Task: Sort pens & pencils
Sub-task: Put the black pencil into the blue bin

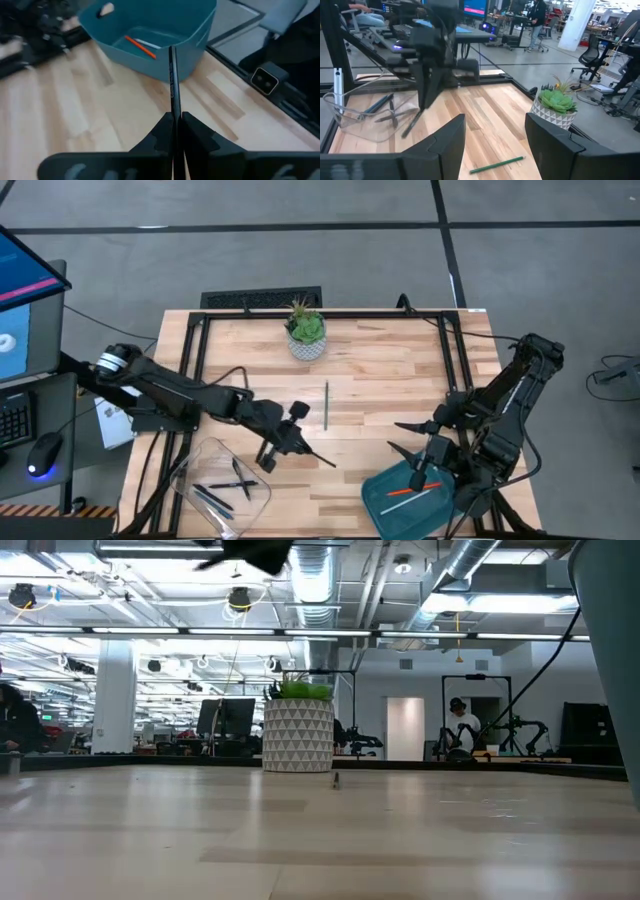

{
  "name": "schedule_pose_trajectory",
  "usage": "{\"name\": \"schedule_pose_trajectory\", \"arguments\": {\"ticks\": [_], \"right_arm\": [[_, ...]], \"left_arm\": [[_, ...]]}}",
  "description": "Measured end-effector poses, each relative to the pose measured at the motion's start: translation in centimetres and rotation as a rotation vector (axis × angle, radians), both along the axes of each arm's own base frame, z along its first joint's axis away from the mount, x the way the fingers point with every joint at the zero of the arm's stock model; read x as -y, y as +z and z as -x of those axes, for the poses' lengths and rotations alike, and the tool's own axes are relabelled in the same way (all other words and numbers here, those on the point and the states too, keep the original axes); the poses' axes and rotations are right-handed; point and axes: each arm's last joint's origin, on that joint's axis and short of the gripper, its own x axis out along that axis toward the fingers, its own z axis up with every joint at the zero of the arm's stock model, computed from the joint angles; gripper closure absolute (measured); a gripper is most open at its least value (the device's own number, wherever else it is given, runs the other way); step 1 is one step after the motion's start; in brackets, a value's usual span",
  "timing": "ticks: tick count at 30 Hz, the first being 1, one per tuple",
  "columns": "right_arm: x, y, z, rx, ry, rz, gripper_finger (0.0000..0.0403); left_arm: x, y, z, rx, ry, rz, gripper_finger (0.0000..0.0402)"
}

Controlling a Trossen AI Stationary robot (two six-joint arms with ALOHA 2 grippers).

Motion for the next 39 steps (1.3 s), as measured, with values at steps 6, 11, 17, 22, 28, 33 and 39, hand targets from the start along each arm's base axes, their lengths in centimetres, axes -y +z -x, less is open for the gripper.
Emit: {"name": "schedule_pose_trajectory", "arguments": {"ticks": [6, 11, 17, 22, 28, 33, 39], "right_arm": [[0.1, 0.0, -0.2, 0.002, -0.008, -0.003, 0.0175], [0.5, 0.0, -0.7, 0.008, -0.034, -0.017, 0.0175], [1.4, -0.1, -1.8, 0.041, -0.102, -0.081, 0.0175], [1.4, -1.0, -2.7, 0.008, -0.124, -0.027, 0.0175], [0.8, -2.7, -3.7, -0.036, -0.136, 0.032, 0.0175], [0.4, -3.5, -4.0, -0.059, -0.135, 0.061, 0.0175], [0.8, -3.5, -4.4, -0.045, -0.158, 0.037, 0.0175]], "left_arm": [[0.8, 1.9, 1.7, 0.065, 0.031, -0.054, 0.0388], [1.1, 2.6, 2.3, 0.102, 0.094, -0.090, 0.0388], [1.1, 3.0, 2.0, 0.166, 0.167, -0.117, 0.0388], [0.8, 3.2, 2.0, 0.191, 0.222, -0.156, 0.0388], [0.4, 4.1, 2.5, 0.225, 0.267, -0.173, 0.0388], [0.0, 5.8, 3.6, 0.287, 0.264, -0.139, 0.0388], [-0.1, 6.7, 3.9, 0.344, 0.263, -0.129, 0.0388]]}}
